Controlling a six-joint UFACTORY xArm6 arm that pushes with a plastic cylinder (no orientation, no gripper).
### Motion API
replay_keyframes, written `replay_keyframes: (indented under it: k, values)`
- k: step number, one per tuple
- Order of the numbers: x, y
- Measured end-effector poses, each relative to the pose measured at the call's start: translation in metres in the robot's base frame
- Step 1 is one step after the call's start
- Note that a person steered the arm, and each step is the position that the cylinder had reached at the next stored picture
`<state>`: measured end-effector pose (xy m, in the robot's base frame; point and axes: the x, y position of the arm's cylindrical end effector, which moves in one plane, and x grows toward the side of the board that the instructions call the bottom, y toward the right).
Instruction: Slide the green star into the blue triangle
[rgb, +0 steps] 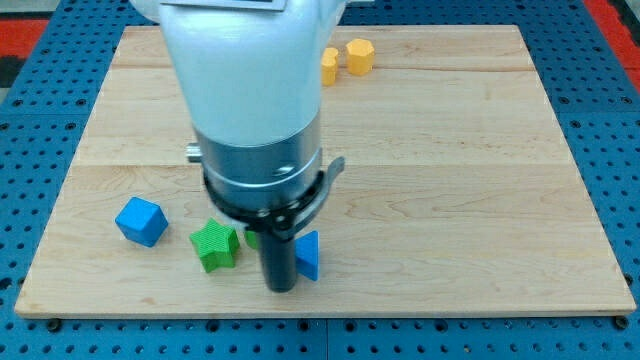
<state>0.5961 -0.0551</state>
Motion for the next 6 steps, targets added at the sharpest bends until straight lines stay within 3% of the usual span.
replay_keyframes:
  k: [1,2,3,5,6]
  values:
    - [0.022,-0.067]
    - [0.007,-0.160]
    - [-0.028,-0.192]
    - [-0.072,-0.196]
    - [-0.053,-0.139]
